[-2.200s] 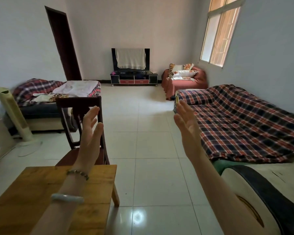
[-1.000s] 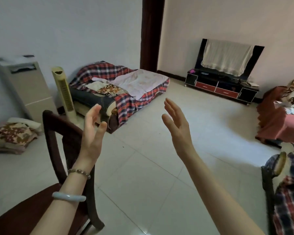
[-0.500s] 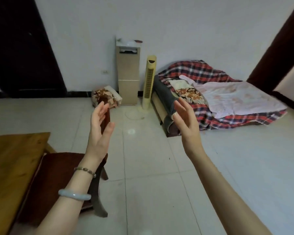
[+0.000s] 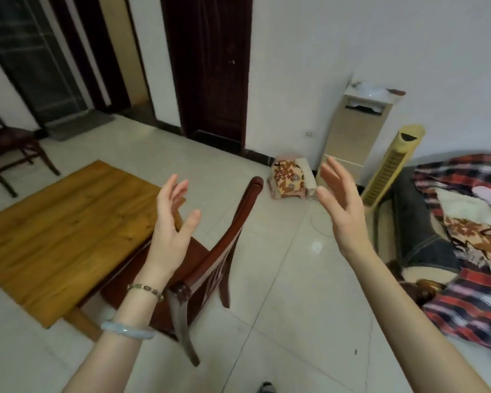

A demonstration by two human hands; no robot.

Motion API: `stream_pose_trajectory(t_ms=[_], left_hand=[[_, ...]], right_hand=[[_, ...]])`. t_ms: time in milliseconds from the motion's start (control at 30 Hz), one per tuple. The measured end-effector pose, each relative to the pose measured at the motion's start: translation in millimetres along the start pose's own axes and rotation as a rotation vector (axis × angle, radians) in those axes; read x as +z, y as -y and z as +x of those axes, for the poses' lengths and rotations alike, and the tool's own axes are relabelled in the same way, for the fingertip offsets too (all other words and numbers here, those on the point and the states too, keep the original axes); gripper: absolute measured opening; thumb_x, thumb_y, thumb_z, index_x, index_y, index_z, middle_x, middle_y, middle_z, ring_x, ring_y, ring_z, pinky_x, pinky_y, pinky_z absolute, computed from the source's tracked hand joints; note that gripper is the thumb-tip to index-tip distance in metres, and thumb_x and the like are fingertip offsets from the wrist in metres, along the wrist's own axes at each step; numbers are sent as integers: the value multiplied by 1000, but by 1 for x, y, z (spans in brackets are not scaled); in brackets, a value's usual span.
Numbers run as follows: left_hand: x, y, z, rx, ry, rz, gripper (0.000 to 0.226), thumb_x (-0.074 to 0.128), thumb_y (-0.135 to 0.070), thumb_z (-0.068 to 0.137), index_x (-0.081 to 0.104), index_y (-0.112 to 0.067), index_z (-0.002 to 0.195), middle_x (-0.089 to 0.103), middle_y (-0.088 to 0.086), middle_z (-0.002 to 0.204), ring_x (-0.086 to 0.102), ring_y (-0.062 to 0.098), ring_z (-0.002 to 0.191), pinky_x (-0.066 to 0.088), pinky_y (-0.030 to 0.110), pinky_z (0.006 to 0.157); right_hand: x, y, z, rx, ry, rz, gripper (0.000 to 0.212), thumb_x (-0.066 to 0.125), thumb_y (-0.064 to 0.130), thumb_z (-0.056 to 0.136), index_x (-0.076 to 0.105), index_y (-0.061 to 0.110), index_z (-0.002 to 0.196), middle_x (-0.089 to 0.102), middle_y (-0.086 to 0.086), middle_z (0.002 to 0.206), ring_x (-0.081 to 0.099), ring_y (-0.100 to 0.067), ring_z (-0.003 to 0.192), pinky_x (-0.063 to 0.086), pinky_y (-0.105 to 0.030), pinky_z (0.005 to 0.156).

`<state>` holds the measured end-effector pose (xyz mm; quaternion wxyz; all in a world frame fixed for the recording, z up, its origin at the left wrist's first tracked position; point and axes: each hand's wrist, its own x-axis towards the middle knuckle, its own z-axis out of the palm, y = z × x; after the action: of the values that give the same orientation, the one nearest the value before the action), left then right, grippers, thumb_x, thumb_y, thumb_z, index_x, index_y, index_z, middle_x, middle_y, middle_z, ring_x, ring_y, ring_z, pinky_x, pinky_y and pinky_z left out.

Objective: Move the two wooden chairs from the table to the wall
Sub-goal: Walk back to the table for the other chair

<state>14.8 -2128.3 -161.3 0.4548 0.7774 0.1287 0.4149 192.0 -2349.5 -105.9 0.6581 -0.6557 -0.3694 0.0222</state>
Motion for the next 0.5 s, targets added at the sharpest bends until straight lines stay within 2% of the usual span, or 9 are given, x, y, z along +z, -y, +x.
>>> stream_pose_trajectory(t_ms=[100,233,333,433,500], left_hand=[[12,12,15,-43,-80,58,73,49,-57,87,18,-29,146,37,-16,142,36,7,133,31,24,109],[25,14,26,-116,-114,152,72,50,-57,87,15,-37,146,33,-23,144,34,4,134,31,27,107],[31,17,23,-176,-116,246,74,52,-57,87,11,-40,146,29,-27,146,30,2,136,27,18,108],[39,25,15,-251,-101,385,78,53,-59,86,7,-42,146,25,-26,148,26,0,137,24,24,110],[50,30,8,-317,-115,480,80,53,-61,85,5,-42,146,25,-21,150,24,-1,137,24,28,109]], right_hand=[[3,-24,46,-5,113,38,50,57,25,87,40,31,133,45,1,140,41,-6,130,37,-23,105],[9,-50,97,-31,234,51,53,58,33,85,41,32,135,45,4,140,41,-8,130,39,-30,105],[20,-74,133,-54,358,50,52,58,32,86,40,33,136,44,3,142,39,-6,131,36,-40,108],[35,-98,161,-102,514,-9,57,57,42,86,36,37,138,39,16,143,34,-2,133,31,-35,110],[50,-112,177,-161,654,-84,60,56,50,84,32,40,138,34,22,143,31,2,133,26,-24,110]])
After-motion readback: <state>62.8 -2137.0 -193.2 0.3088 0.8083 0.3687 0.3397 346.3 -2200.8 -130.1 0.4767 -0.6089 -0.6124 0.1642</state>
